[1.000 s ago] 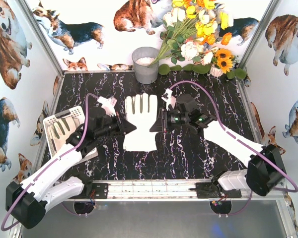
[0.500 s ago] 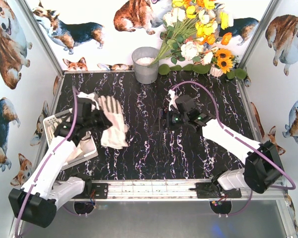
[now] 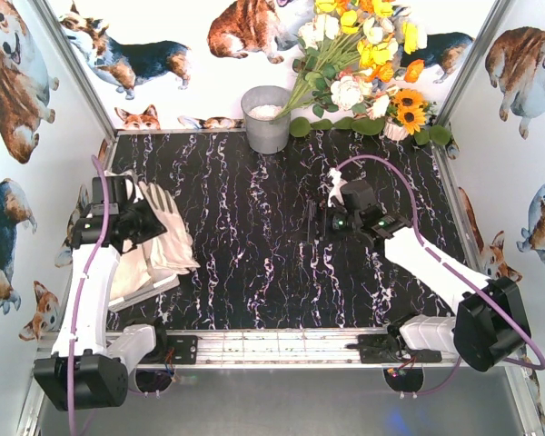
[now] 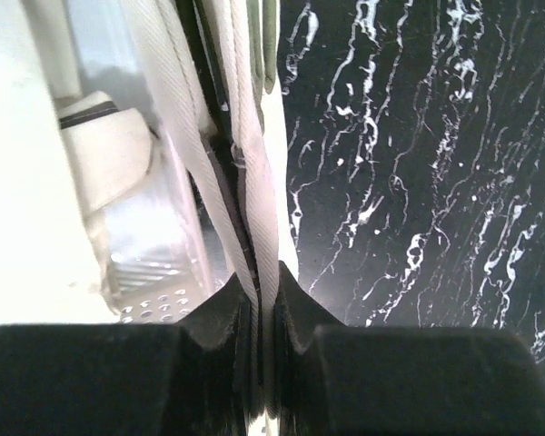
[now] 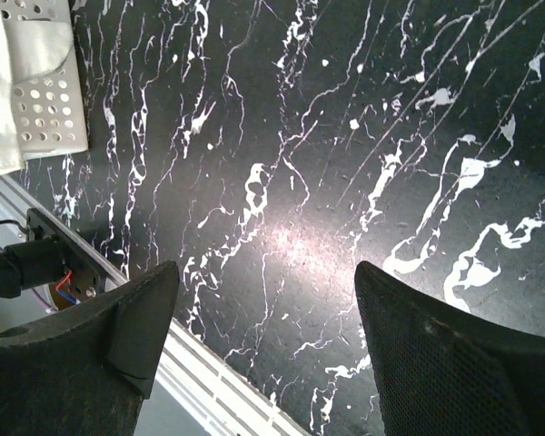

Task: Put the gloves into the storage basket
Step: Place the glove in the bin.

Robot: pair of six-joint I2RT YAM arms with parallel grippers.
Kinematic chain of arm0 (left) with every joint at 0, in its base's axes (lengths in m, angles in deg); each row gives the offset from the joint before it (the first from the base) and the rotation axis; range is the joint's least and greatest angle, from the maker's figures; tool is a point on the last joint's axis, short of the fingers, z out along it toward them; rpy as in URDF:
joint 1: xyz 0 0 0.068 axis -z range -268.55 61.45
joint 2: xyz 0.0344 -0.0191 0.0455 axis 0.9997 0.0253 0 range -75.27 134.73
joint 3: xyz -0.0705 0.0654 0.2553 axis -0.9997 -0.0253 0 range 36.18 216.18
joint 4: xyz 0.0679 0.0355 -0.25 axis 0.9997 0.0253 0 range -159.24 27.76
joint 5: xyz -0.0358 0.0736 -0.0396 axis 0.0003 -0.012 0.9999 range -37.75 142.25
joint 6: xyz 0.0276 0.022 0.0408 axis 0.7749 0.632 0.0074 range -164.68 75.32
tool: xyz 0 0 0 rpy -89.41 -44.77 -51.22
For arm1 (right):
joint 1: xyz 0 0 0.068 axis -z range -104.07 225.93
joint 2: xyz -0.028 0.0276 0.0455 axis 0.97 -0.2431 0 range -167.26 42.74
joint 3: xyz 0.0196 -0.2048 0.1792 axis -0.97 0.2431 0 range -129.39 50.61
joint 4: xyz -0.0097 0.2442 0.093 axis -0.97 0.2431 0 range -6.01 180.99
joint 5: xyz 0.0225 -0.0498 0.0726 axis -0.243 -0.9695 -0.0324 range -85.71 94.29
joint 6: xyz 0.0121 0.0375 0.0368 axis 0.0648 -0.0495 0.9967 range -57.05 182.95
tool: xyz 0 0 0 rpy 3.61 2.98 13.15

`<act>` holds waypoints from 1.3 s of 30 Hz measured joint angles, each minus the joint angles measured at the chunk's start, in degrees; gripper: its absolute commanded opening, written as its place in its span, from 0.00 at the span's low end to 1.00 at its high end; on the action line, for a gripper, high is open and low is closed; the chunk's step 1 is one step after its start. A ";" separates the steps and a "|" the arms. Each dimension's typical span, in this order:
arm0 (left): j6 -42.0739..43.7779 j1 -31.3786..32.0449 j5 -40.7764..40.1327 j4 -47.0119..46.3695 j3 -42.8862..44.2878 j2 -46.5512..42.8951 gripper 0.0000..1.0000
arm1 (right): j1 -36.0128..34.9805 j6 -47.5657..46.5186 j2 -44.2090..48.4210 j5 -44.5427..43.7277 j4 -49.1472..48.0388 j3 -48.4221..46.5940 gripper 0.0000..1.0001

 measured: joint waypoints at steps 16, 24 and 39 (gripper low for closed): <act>6.54 -10.93 -5.33 3.69 0.70 0.90 0.00 | 0.85 -0.26 0.33 4.81 -1.55 1.49 0.80; 8.07 -17.51 -6.03 3.13 0.39 2.05 0.00 | 0.85 -0.20 0.35 6.19 -3.26 1.49 0.80; 10.82 -23.98 -4.98 0.11 0.26 9.07 0.00 | 1.27 0.61 0.72 6.82 -5.38 2.47 0.79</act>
